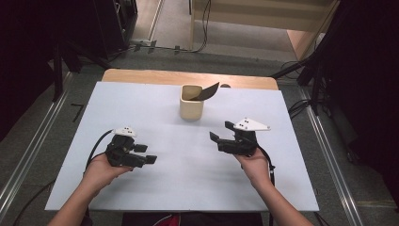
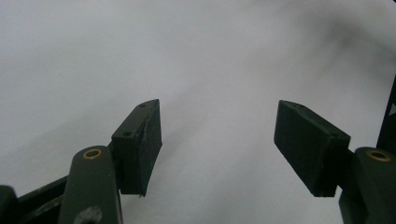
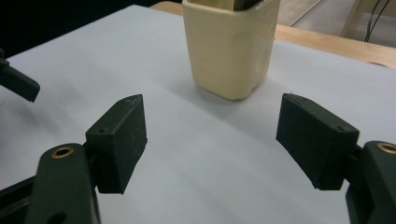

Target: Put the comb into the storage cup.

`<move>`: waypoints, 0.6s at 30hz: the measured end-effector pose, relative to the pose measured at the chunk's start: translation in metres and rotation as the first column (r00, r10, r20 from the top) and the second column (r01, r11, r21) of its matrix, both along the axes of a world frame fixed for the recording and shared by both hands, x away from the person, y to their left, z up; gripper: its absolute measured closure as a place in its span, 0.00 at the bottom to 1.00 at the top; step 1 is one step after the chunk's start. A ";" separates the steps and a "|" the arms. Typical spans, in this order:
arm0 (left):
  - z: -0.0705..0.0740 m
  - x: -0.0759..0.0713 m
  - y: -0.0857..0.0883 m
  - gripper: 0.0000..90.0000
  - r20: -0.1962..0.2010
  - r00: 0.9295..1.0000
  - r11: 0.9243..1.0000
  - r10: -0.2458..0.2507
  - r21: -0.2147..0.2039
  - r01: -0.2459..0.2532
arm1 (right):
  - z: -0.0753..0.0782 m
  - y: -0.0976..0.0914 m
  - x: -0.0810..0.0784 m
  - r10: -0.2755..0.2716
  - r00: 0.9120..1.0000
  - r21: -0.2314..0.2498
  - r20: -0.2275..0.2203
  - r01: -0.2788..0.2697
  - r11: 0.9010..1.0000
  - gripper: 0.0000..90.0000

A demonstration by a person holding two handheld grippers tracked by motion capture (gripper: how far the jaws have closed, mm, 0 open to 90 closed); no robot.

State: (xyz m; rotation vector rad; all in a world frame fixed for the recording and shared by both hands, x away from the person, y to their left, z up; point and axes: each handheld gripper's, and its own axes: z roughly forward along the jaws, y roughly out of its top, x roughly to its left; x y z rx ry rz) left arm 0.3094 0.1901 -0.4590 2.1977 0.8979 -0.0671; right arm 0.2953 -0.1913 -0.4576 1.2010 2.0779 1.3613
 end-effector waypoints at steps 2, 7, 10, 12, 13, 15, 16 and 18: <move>0.000 -0.001 0.000 0.37 0.001 1.000 1.000 -0.002 0.003 0.002 | -0.001 -0.003 -0.004 0.004 1.000 -0.007 -0.008 -0.005 1.000 0.25; -0.001 -0.003 0.003 0.37 0.001 1.000 1.000 0.005 -0.007 -0.005 | -0.004 -0.011 -0.012 0.011 0.999 -0.016 -0.031 -0.011 1.000 0.25; -0.001 -0.004 0.005 0.36 0.003 1.000 1.000 0.002 -0.006 -0.002 | -0.005 -0.015 -0.015 0.030 0.998 -0.027 -0.061 -0.031 0.999 0.25; -0.002 -0.005 0.005 0.36 0.005 1.000 1.000 0.000 -0.004 0.000 | -0.006 -0.017 -0.017 0.043 0.995 -0.035 -0.086 -0.046 0.998 0.25; -0.002 -0.005 0.005 0.36 0.005 1.000 1.000 -0.001 -0.004 0.001 | -0.006 -0.018 -0.019 0.045 0.994 -0.035 -0.101 -0.049 0.998 0.25; -0.002 -0.006 0.004 0.36 0.006 1.000 1.000 0.000 -0.006 0.000 | -0.007 -0.021 -0.022 0.048 0.993 -0.032 -0.112 -0.052 0.998 0.25; -0.003 -0.007 0.004 0.36 0.007 1.000 1.000 -0.002 -0.003 0.002 | -0.008 -0.022 -0.023 0.050 0.992 -0.041 -0.117 -0.055 0.998 0.25; -0.003 -0.008 0.004 0.36 0.009 1.000 1.000 -0.006 -0.004 0.006 | -0.010 -0.025 -0.025 0.051 0.989 -0.044 -0.136 -0.058 0.997 0.25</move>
